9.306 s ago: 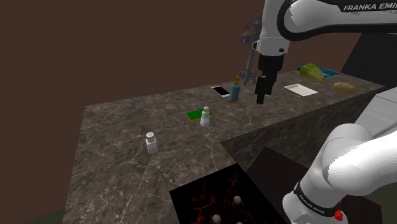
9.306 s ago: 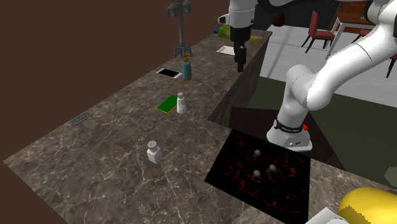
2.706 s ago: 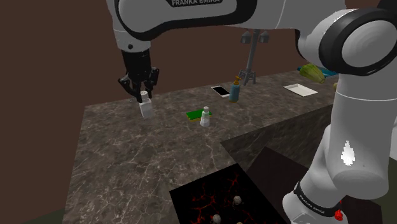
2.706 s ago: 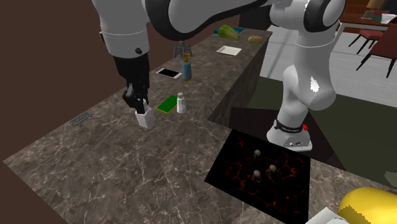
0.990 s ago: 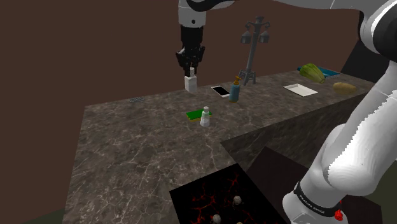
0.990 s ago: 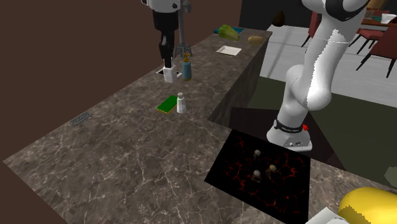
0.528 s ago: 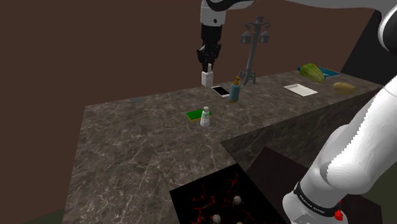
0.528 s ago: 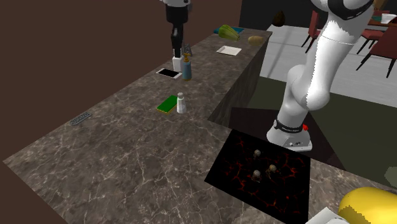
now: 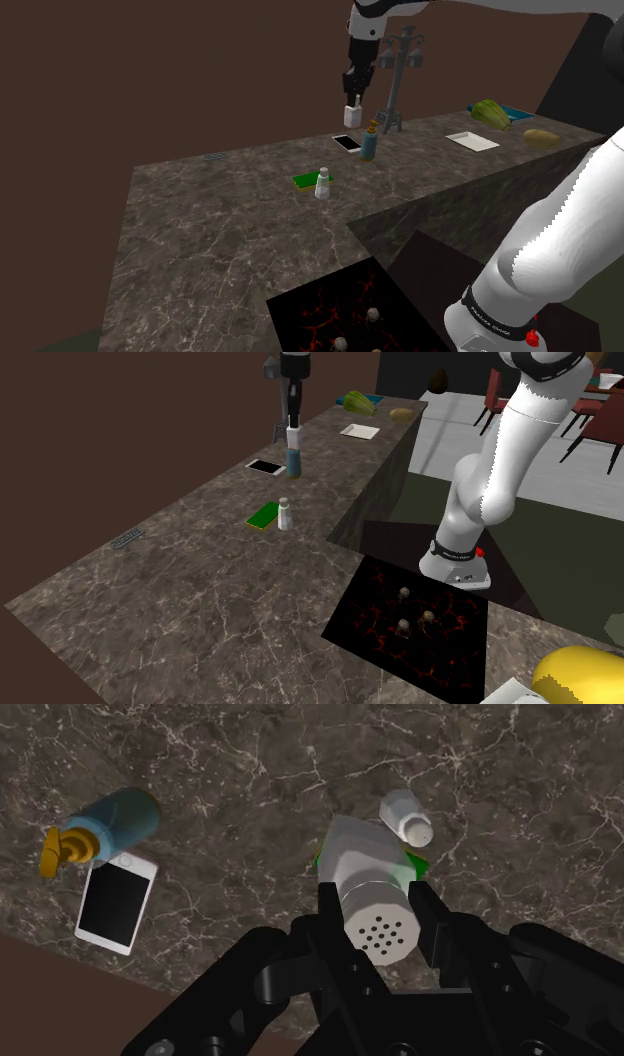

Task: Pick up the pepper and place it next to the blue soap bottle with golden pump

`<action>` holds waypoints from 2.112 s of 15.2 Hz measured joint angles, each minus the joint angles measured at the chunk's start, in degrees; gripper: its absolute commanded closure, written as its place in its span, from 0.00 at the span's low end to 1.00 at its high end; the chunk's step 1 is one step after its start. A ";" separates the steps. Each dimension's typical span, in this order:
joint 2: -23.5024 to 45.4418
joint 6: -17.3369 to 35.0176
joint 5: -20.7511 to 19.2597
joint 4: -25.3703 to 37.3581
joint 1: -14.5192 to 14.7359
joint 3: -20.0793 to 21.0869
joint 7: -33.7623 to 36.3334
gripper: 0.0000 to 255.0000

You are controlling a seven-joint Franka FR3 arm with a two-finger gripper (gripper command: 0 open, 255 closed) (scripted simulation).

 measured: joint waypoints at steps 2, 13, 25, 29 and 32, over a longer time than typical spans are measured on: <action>0.51 -0.24 -0.05 0.82 -1.06 -1.54 -2.63 1.00; 5.68 -0.40 0.86 6.56 -7.60 -10.63 -18.38 1.00; 15.69 -0.96 4.90 16.63 -14.45 -17.42 -32.30 1.00; 15.39 2.22 4.81 13.17 -14.42 -17.42 -32.45 1.00; 15.29 4.56 4.80 10.74 -14.42 -17.43 -32.54 1.00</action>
